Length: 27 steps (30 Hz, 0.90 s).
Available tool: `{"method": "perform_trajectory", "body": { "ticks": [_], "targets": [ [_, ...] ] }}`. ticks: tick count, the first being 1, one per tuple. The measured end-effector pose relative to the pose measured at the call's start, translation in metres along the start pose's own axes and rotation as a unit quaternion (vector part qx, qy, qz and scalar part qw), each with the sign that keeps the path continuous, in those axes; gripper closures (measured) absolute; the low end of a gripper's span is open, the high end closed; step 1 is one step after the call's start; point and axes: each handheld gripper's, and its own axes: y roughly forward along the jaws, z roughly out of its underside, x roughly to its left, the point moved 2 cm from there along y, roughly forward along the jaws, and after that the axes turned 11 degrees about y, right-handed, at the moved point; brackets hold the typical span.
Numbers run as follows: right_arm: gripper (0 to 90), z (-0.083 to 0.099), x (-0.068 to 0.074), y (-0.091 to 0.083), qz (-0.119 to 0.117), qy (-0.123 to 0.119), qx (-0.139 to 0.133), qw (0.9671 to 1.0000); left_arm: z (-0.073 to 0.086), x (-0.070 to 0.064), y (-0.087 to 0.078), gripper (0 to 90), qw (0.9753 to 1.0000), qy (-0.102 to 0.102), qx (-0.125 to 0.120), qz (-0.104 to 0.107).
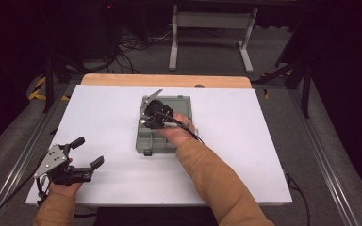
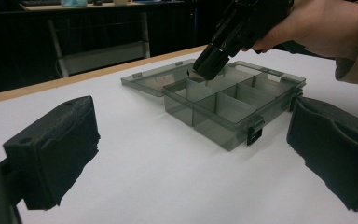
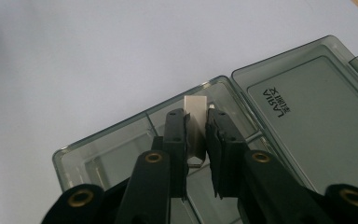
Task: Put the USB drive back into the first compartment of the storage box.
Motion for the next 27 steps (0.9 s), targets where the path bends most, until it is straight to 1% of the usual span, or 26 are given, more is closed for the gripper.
{"method": "perform_trajectory", "body": {
  "ticks": [11,27],
  "targets": [
    [78.6,0.001,-0.004,0.014,0.002,0.003,0.005,1.0000,0.000,0.000,0.000,2.8,1.0000,-0.001,0.000,0.000],
    [78.5,0.002,-0.007,0.026,0.003,0.008,0.013,0.9999,0.000,0.000,0.001,2.8,1.0000,0.001,0.001,0.002]
  ]
}}
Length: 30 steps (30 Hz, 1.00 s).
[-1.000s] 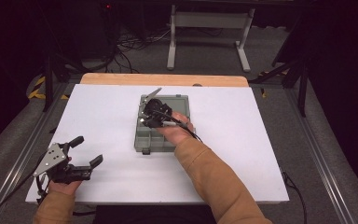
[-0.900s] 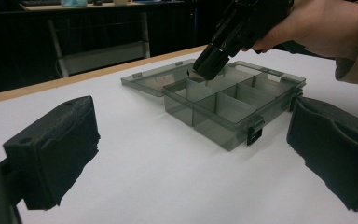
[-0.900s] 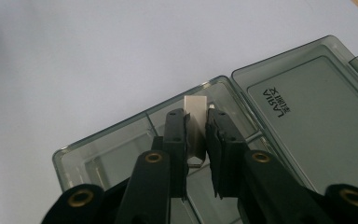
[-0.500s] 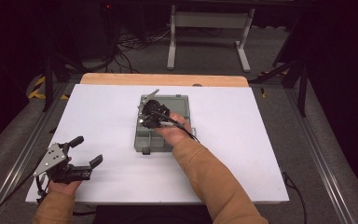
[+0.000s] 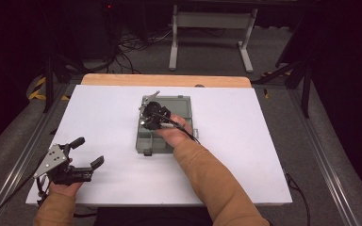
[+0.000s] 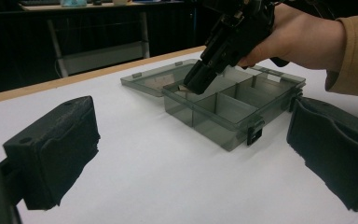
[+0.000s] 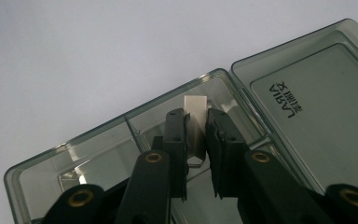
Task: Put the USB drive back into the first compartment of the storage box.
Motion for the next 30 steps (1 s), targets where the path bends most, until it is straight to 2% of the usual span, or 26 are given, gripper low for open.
{"method": "perform_trajectory", "body": {
  "ticks": [19,27,30],
  "targets": [
    [78.1,0.002,0.001,0.006,-0.001,-0.004,0.011,0.9999,0.000,0.000,0.000,2.8,1.0000,-0.001,-0.001,0.000],
    [69.5,0.000,0.004,0.000,-0.008,-0.011,-0.003,0.9999,0.000,-0.001,0.001,2.8,1.0000,0.001,0.000,0.001],
    [62.8,0.000,0.004,-0.005,-0.013,-0.013,-0.010,0.9998,0.000,0.000,0.001,2.8,1.0000,0.001,0.000,0.001]
  ]
}}
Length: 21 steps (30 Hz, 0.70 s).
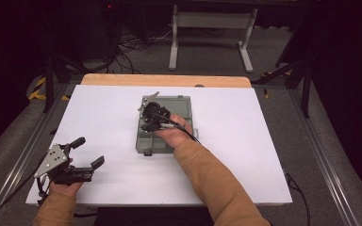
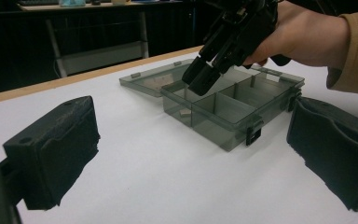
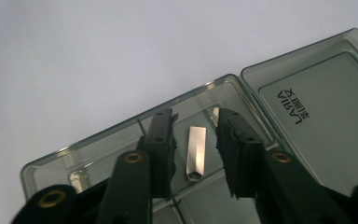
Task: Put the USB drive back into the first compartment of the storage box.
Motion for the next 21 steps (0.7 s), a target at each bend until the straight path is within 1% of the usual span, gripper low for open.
{"method": "perform_trajectory", "body": {
  "ticks": [4,5,7,11,12,14,16,18,19,21],
  "targets": [
    [48.9,-0.002,0.003,-0.011,-0.004,-0.008,-0.016,0.9998,0.000,0.000,0.000,2.8,1.0000,0.000,-0.001,0.000],
    [44.5,-0.002,0.004,-0.015,-0.007,-0.004,-0.022,0.9997,0.000,0.000,0.000,2.8,1.0000,0.000,0.000,0.000],
    [39.2,-0.002,0.005,-0.022,-0.012,0.000,-0.029,0.9995,0.000,0.000,0.000,2.8,1.0000,0.000,-0.001,0.000],
    [27.7,-0.001,0.008,-0.035,-0.015,-0.005,-0.041,0.9990,0.000,-0.001,0.001,2.8,1.0000,-0.002,-0.001,0.001],
    [25.1,0.000,0.008,-0.038,-0.020,-0.005,-0.043,0.9988,0.000,-0.001,0.001,2.8,1.0000,-0.002,-0.001,0.001],
    [21.7,0.000,0.009,-0.043,-0.023,-0.006,-0.047,0.9986,0.000,-0.001,0.001,2.8,1.0000,-0.001,-0.001,0.001],
    [16.8,0.001,0.011,-0.049,-0.032,-0.011,-0.055,0.9979,0.000,-0.001,0.000,2.8,1.0000,-0.001,0.000,0.001],
    [15.3,0.004,0.014,-0.055,-0.034,-0.017,-0.061,0.9974,0.000,-0.001,0.000,2.8,1.0000,0.000,-0.001,0.001],
    [14.8,0.006,0.016,-0.060,-0.041,-0.021,-0.066,0.9968,0.000,-0.001,0.000,2.8,1.0000,0.001,0.000,0.001],
    [13.9,0.008,0.018,-0.067,-0.040,-0.025,-0.072,0.9963,0.000,-0.001,0.001,2.8,1.0000,0.000,0.000,0.001]
  ]
}}
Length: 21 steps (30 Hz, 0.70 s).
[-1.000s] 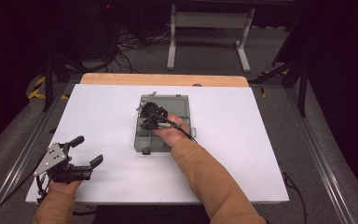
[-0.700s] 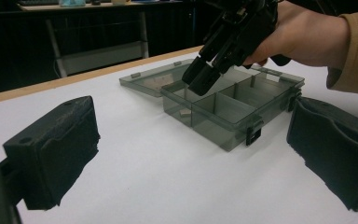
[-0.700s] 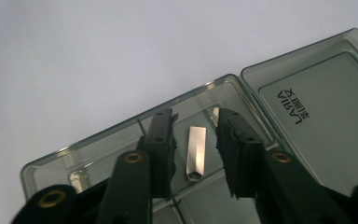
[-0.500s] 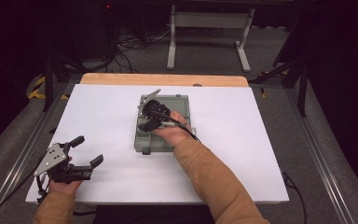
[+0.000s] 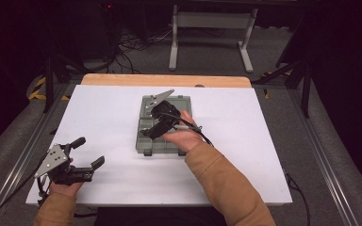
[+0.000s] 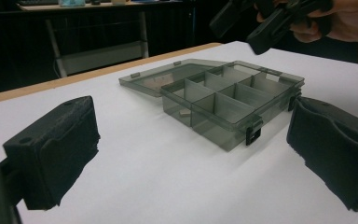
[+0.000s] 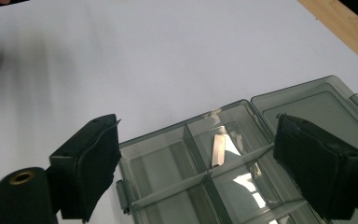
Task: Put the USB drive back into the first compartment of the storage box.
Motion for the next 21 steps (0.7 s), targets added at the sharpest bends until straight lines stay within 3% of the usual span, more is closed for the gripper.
{"method": "perform_trajectory", "body": {
  "ticks": [12,21],
  "targets": [
    [11.5,0.016,0.009,-0.047,0.012,-0.015,-0.042,0.9990,0.000,-0.001,0.001,2.8,1.0000,0.000,0.002,0.001],
    [7.5,0.039,0.008,-0.084,0.031,-0.009,-0.083,0.9960,0.000,-0.002,0.002,2.8,1.0000,0.001,0.002,0.002]
  ]
}}
